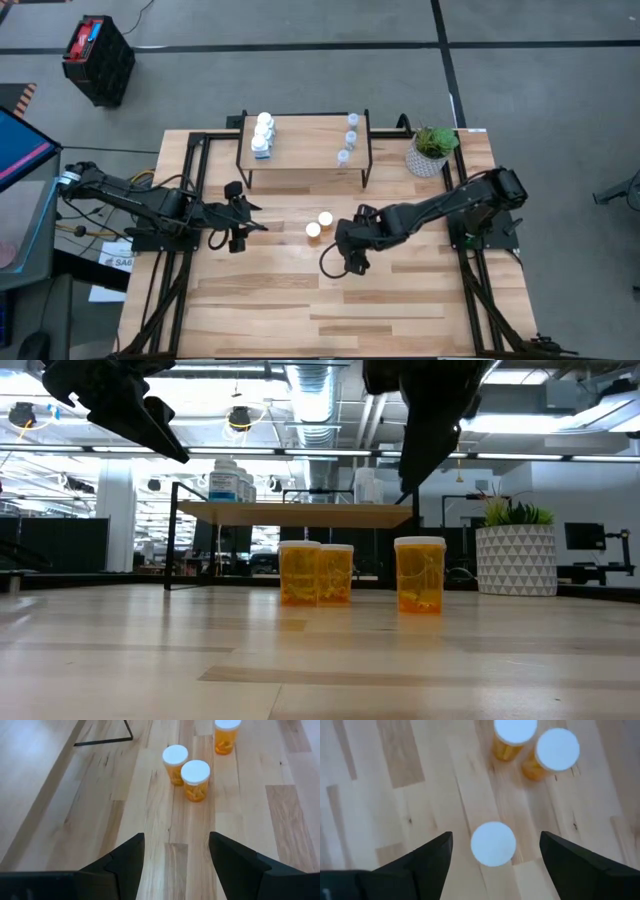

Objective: Pick and place medicine bottles onto shelf by color
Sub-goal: Put the bottom orange pill bottle on the shelf

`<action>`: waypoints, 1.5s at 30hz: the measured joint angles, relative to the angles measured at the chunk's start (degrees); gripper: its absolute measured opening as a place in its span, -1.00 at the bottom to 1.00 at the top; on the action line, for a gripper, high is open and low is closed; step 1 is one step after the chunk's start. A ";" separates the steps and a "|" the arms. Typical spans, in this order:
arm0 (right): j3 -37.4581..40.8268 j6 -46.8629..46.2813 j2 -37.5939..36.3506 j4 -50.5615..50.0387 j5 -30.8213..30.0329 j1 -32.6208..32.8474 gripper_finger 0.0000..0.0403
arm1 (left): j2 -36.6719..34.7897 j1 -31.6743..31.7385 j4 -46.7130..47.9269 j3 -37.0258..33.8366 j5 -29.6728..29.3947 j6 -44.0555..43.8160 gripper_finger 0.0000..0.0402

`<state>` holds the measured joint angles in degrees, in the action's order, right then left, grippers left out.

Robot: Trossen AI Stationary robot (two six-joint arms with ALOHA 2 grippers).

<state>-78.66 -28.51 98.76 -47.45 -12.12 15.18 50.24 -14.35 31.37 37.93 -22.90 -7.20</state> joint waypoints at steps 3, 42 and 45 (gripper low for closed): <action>0.91 -0.45 0.00 -0.01 0.00 -0.45 0.58 | 0.00 0.00 0.01 0.00 0.00 -0.02 0.05; -0.79 -0.78 7.34 -5.93 0.40 -0.41 0.58 | 0.02 0.02 -1.69 0.09 0.09 -0.83 0.05; -1.59 -9.17 5.24 -14.45 0.49 1.48 0.58 | 0.00 0.02 -1.67 0.09 0.09 -1.14 0.05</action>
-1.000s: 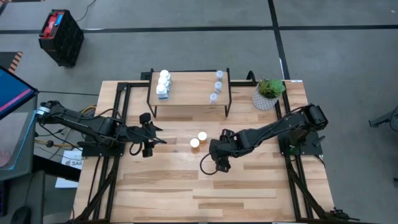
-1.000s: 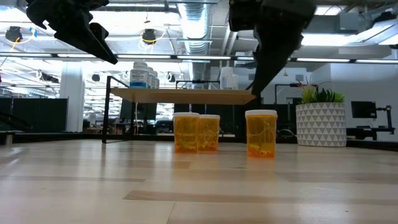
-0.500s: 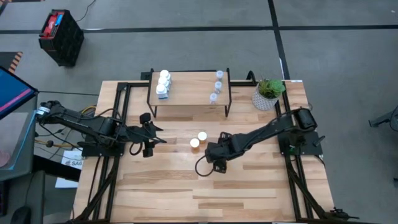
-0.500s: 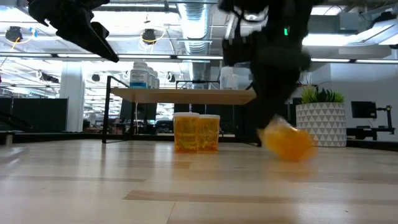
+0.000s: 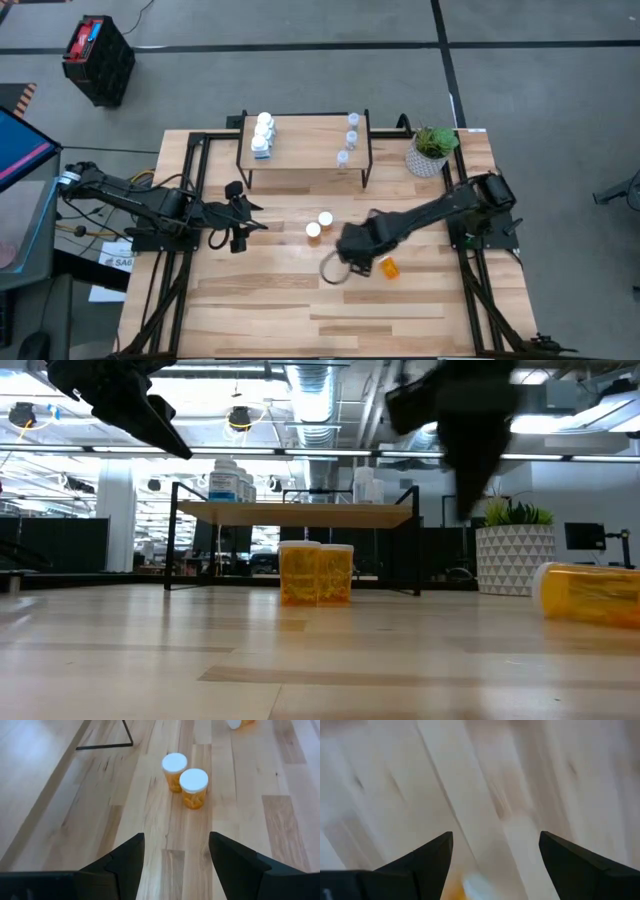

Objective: Pick and place medicine bottles onto shelf by color
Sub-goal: Put the bottom orange pill bottle on the shelf

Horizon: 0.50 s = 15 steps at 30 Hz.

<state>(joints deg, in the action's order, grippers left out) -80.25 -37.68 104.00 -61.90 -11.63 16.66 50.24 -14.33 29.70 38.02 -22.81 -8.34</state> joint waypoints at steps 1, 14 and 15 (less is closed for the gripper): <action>-0.04 -3.52 -0.92 -2.35 -0.04 1.04 0.58 | 0.00 0.00 0.12 0.00 0.01 -0.44 0.05; 12.30 -39.03 -9.29 -1.70 -0.32 18.17 0.58 | 0.02 0.00 0.18 0.00 1.25 -1.31 0.05; 12.99 -38.91 -8.98 -1.25 -0.53 17.98 0.58 | 0.02 0.00 0.05 0.00 1.25 -1.40 0.05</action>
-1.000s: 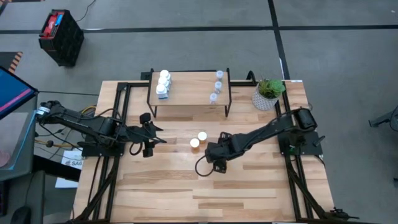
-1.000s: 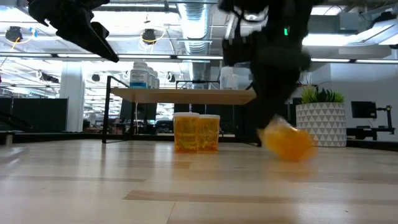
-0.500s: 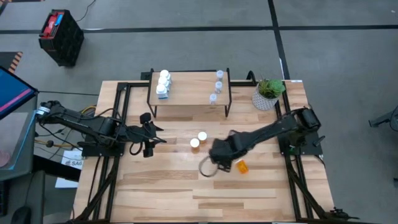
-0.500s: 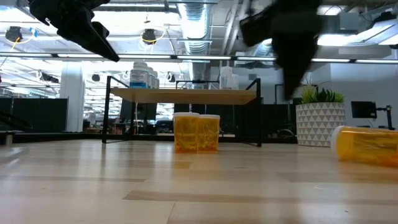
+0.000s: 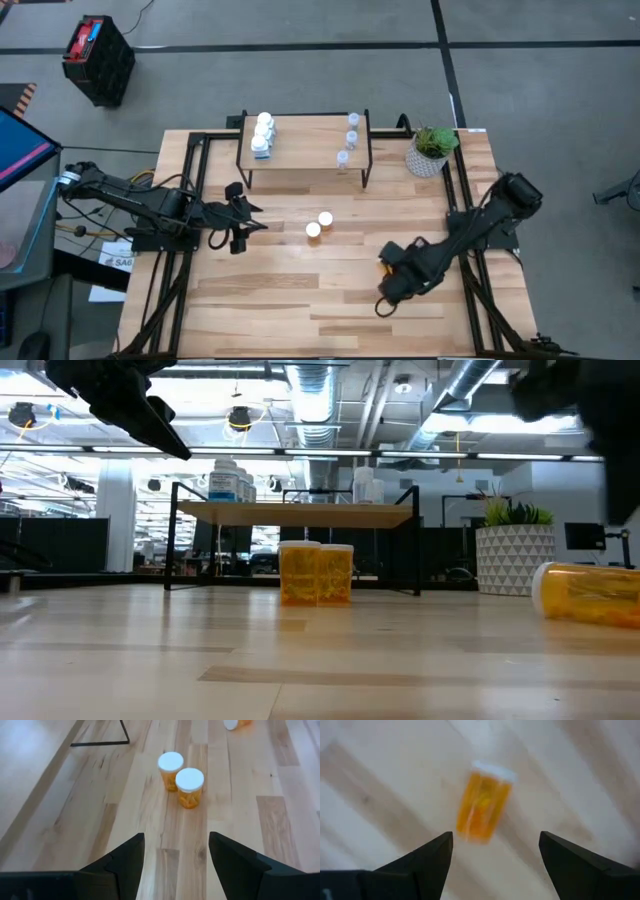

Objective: Pick and place medicine bottles onto shelf by color
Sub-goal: Put the bottom orange pill bottle on the shelf

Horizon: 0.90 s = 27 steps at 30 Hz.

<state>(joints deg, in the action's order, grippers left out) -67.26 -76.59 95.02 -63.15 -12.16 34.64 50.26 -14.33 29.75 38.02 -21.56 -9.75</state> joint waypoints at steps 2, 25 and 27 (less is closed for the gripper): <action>1.67 0.11 -0.07 1.42 -0.19 -0.94 0.58 | 0.00 0.00 -0.34 -0.01 0.01 -0.56 0.05; 10.98 4.60 3.87 17.23 4.28 -6.63 0.58 | 0.00 0.00 0.29 -0.04 -0.02 -0.60 0.05; 10.94 4.79 5.37 17.80 4.59 -6.71 0.57 | 0.00 0.00 0.27 -0.04 -0.02 -0.60 0.05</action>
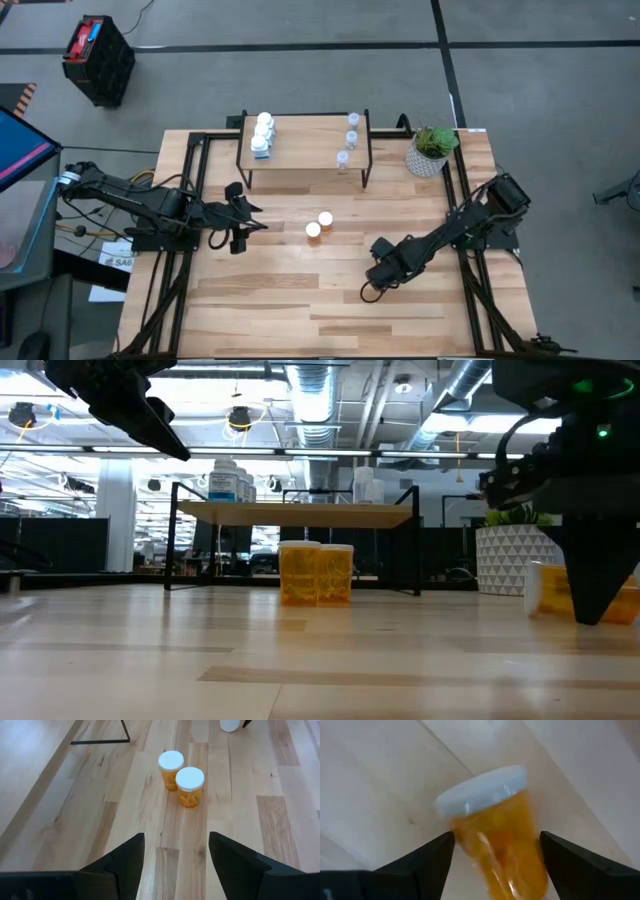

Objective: Pick and place medicine bottles onto shelf by color
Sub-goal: Put the bottom orange pill bottle on the shelf

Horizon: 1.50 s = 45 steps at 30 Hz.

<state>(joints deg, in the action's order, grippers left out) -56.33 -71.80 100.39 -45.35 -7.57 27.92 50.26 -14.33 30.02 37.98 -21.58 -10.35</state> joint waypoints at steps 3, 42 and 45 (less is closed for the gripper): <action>-0.52 0.17 0.93 0.51 -0.20 0.04 0.53 | 0.00 0.00 0.27 0.00 0.00 -0.02 0.05; -3.40 9.49 -0.60 -0.39 -0.75 -4.83 0.25 | 0.00 0.00 1.53 -0.02 0.24 0.00 0.05; -3.40 9.41 -0.60 -0.26 -0.67 -4.83 0.12 | 0.00 0.00 1.53 -0.02 0.26 0.00 0.05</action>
<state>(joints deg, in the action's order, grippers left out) -59.72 -62.39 99.79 -45.62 -8.25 23.09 50.26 -14.33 31.55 37.95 -21.33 -10.35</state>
